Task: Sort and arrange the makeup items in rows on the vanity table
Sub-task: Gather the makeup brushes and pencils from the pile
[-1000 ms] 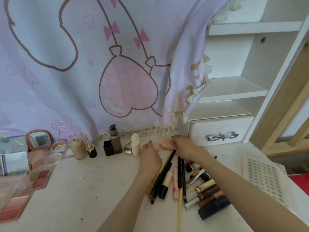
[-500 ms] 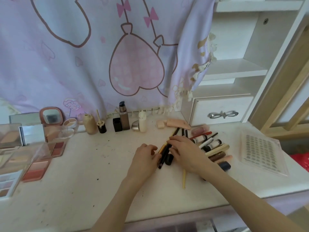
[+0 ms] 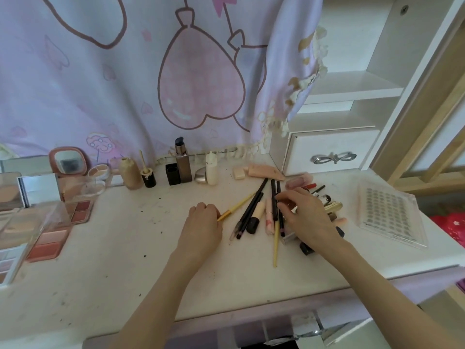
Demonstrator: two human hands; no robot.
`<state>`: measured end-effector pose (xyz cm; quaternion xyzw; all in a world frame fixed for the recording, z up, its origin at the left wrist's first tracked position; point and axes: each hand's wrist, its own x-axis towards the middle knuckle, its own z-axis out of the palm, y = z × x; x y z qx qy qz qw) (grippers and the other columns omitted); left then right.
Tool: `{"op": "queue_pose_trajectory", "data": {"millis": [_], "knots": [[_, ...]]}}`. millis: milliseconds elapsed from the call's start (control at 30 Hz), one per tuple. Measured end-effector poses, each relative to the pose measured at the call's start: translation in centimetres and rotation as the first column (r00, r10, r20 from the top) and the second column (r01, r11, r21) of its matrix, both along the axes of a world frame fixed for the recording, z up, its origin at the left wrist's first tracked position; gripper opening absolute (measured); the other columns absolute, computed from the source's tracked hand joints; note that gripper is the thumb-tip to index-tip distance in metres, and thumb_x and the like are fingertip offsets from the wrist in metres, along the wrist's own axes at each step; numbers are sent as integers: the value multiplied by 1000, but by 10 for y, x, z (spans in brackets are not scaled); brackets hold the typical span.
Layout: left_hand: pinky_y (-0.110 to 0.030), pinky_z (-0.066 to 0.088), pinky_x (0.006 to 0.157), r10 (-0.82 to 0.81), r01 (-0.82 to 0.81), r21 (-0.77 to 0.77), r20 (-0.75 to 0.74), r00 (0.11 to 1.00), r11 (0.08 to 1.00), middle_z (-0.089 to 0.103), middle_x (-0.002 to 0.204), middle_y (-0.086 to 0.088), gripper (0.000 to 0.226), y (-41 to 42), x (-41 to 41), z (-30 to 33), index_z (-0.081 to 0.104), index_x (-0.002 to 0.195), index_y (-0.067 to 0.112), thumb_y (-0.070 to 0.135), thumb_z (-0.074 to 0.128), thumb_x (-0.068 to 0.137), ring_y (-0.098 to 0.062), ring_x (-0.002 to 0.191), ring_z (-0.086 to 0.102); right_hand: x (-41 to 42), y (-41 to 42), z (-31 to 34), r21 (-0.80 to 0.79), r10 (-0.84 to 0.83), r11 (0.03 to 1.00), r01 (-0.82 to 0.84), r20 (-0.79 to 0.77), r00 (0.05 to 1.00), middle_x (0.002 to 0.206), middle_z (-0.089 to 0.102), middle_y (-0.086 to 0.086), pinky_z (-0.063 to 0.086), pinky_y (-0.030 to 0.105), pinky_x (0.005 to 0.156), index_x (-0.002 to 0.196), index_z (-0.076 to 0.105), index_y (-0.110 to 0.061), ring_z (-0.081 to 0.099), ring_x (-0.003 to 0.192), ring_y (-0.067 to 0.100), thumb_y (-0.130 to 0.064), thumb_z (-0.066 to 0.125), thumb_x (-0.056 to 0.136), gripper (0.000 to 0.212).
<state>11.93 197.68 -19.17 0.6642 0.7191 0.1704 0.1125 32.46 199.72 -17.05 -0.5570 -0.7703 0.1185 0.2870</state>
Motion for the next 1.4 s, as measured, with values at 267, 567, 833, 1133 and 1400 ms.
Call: {"op": "queue_pose_trajectory", "data": {"millis": [267,567,833,1133,1400], "knots": [[-12,36,52,70,-126,243,227,971,962,53,75,9,12,-21,-25,45,61,100,16,19,53,92,-4,64,48,-19,-4,21,157,240,959,-237,-2,971,129,53,5,22,16,104,126,56,-9,43,124,21,-12,62,88,39],[-10,43,57,-312,98,354,619,721,930,62,68,19,12,-28,27,88,61,91,28,23,65,81,1,58,56,-9,-12,33,150,259,955,-257,4,966,87,63,3,43,34,70,117,59,-10,57,79,20,-17,47,96,25],[-22,35,54,-163,160,48,66,984,986,46,69,13,27,-35,75,21,47,78,28,52,58,82,-3,63,45,49,-31,7,-215,-155,976,18,-640,753,48,40,-10,32,18,42,78,55,-13,35,42,5,-23,47,96,22],[-25,34,55,-186,172,-88,-181,966,981,44,68,8,20,-33,86,13,50,81,19,37,50,88,-13,63,47,67,-50,-6,-432,-308,882,-188,-831,463,51,44,0,22,17,35,88,54,-1,27,37,7,-15,42,99,21],[-20,37,52,-58,106,-226,212,976,968,55,68,3,22,-29,67,32,61,77,20,38,54,87,-9,57,49,58,-50,-4,-518,-345,812,-270,-798,495,52,44,1,20,16,34,87,59,0,26,37,7,-16,46,98,23]]}}
